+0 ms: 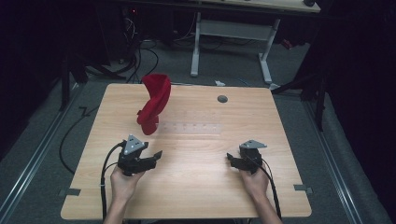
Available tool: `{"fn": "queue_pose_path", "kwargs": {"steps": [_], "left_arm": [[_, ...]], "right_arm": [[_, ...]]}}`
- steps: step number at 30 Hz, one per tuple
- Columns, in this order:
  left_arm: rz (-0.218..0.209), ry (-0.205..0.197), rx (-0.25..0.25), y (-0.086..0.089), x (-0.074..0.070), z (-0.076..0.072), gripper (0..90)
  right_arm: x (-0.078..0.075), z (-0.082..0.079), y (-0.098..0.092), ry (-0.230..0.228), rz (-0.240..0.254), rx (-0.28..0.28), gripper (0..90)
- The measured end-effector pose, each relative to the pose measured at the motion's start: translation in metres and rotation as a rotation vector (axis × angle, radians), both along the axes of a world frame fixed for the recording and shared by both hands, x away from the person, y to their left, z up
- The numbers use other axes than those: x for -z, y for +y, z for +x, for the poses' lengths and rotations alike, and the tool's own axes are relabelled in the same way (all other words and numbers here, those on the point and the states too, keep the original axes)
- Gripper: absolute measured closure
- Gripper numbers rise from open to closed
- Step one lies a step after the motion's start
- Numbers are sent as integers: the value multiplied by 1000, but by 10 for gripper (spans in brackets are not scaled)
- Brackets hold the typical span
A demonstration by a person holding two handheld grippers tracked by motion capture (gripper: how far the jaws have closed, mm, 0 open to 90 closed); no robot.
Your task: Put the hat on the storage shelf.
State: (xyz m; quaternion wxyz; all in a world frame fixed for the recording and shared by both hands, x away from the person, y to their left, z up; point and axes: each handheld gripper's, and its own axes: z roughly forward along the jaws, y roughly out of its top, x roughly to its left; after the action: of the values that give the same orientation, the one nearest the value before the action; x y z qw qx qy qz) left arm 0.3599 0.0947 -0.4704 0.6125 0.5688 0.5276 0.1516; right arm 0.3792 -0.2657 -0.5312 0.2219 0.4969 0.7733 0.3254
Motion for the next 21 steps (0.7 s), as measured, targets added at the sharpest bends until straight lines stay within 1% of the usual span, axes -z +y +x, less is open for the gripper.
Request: {"fn": "queue_pose_path", "kwargs": {"steps": [3, 5, 8, 9, 10, 12, 13, 15, 18, 20, 21], "left_arm": [[17, 6, 12, -4, 2, -1, 342], [18, 12, 23, -8, 3, -2, 340], [36, 13, 38, -13, 6, -3, 336], [34, 16, 40, -15, 7, -3, 336], [39, 20, 45, -16, 8, -3, 335], [41, 21, 46, -18, 9, -3, 333], [45, 25, 52, -21, 12, -4, 334], [40, 34, 57, -24, 15, -3, 333], [61, 32, 59, -28, 19, -3, 333], [60, 33, 57, -30, 21, -2, 334], [50, 44, 63, -31, 24, -1, 333]], "right_arm": [[0, 0, 0, 0, 0, 0, 354], [0, 0, 0, 0, 0, 1, 354], [0, 0, 0, 0, 0, 0, 354], [0, 0, 0, 0, 0, 0, 354], [0, 0, 0, 0, 0, 0, 354], [0, 0, 0, 0, 0, 1, 354], [0, 0, 0, 0, 0, 0, 354], [0, 0, 0, -1, 0, 0, 354], [0, 0, 0, -1, 0, 0, 354], [0, 0, 0, 0, 0, -1, 353], [0, 0, 0, 0, 0, -1, 353]]}}
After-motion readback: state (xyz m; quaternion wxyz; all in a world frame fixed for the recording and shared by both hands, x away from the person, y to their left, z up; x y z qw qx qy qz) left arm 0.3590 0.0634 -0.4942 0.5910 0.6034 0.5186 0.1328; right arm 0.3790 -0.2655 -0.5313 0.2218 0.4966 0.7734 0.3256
